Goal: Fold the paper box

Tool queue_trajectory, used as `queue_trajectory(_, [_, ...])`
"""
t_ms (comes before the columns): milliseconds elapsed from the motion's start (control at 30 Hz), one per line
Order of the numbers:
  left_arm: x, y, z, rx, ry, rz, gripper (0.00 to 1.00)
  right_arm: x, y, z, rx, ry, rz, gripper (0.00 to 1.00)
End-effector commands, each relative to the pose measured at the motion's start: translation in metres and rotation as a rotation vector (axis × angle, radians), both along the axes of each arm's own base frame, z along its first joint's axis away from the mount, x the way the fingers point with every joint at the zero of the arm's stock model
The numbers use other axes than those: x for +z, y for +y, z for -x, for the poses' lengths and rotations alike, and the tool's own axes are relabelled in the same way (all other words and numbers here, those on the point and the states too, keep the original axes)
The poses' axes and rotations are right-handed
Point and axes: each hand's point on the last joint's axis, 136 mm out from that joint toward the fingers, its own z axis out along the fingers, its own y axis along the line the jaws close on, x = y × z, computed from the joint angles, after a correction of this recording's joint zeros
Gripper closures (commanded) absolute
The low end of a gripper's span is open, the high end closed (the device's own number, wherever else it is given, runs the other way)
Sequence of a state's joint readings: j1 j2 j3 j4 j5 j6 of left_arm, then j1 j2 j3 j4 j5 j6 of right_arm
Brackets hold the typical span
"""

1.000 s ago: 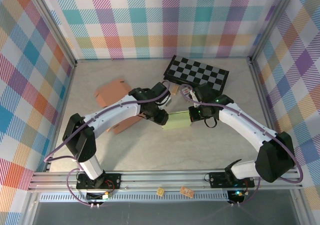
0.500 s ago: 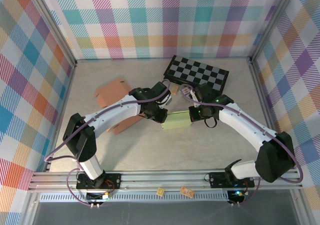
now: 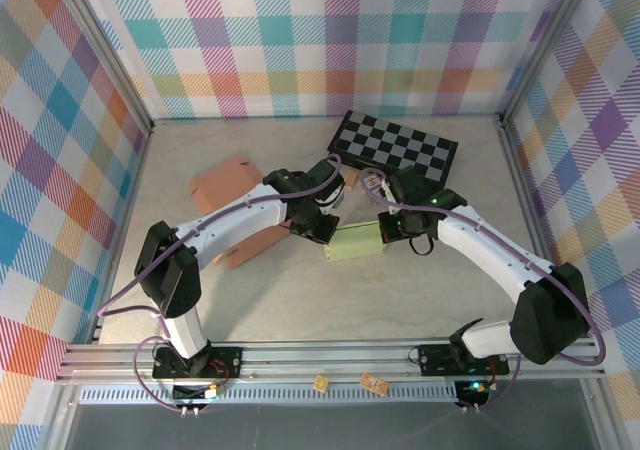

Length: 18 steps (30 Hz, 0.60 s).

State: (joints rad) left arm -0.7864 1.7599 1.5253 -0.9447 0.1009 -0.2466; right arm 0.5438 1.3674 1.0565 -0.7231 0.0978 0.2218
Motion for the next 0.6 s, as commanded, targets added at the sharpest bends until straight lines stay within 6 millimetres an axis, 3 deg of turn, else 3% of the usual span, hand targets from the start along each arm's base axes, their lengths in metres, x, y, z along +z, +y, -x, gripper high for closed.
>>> queue_trajectory(0, [0.009,-0.009,0.001,0.046,0.060,0.051,0.90,0.006,0.008,-0.002,0.010,0.001,-0.017,1.00])
queue_trajectory(200, [0.007,-0.013,0.006,0.088,0.121,0.065,0.91,0.008,0.008,-0.003,0.008,-0.004,-0.014,1.00])
queue_trajectory(567, [0.012,-0.024,-0.001,0.182,0.191,0.122,0.91,0.007,0.008,-0.003,0.006,0.004,-0.006,1.00])
